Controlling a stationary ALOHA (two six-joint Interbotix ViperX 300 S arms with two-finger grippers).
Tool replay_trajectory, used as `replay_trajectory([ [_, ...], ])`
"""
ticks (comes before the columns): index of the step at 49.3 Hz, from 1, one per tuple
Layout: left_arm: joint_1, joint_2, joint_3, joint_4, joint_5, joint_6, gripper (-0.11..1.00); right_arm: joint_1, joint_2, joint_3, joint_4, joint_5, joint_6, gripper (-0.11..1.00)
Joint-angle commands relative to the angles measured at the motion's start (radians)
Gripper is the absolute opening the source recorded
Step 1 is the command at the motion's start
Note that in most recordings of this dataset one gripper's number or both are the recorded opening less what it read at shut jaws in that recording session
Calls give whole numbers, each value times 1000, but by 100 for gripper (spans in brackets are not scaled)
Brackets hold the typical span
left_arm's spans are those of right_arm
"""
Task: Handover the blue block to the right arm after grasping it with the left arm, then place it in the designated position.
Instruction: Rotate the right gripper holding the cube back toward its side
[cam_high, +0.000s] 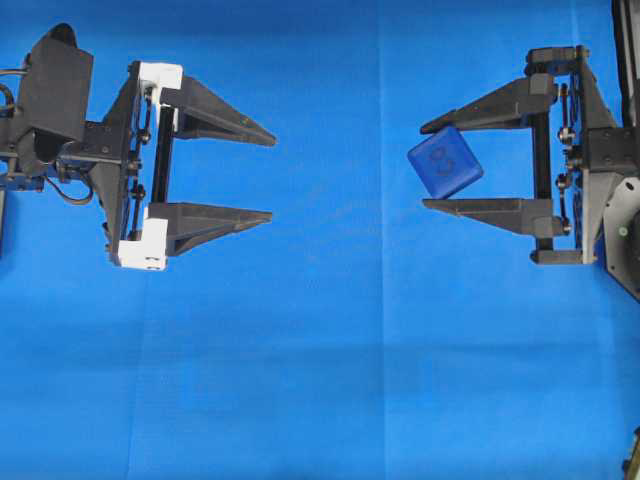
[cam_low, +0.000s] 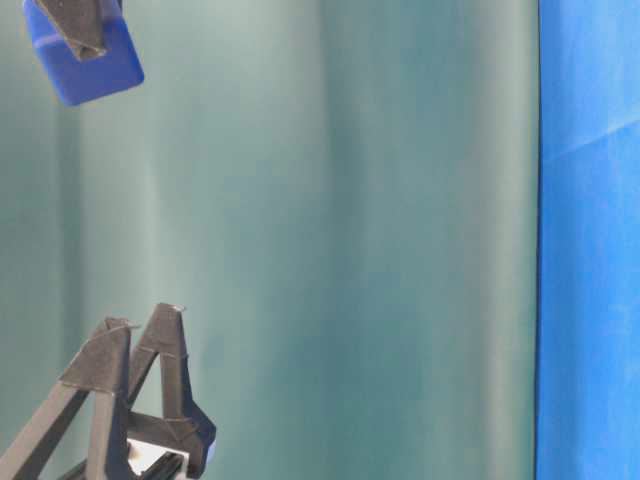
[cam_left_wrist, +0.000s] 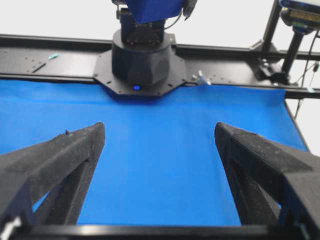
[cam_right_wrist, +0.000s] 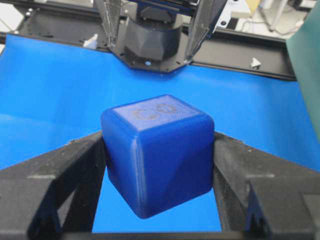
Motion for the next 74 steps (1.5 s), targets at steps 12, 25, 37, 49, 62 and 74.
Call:
replay_trajectory([
  [12,2,-8,-21,2,-12,2,93,2,-6,-17,3,5,2,53],
  [25,2,-8,-23,2,-12,2,93,2,-8,-15,2,11,2,53],
  [37,2,-8,-25,2,-12,2,93,3,-6,-15,2,17,5,53],
  [49,2,-8,-26,2,-12,2,93,44,-2,-17,17,107,6,53],
  [62,2,-8,-31,2,-11,2,93,81,11,-18,94,275,6,53],
  [74,0,-5,-32,2,-12,2,93,104,12,-17,138,403,5,53],
])
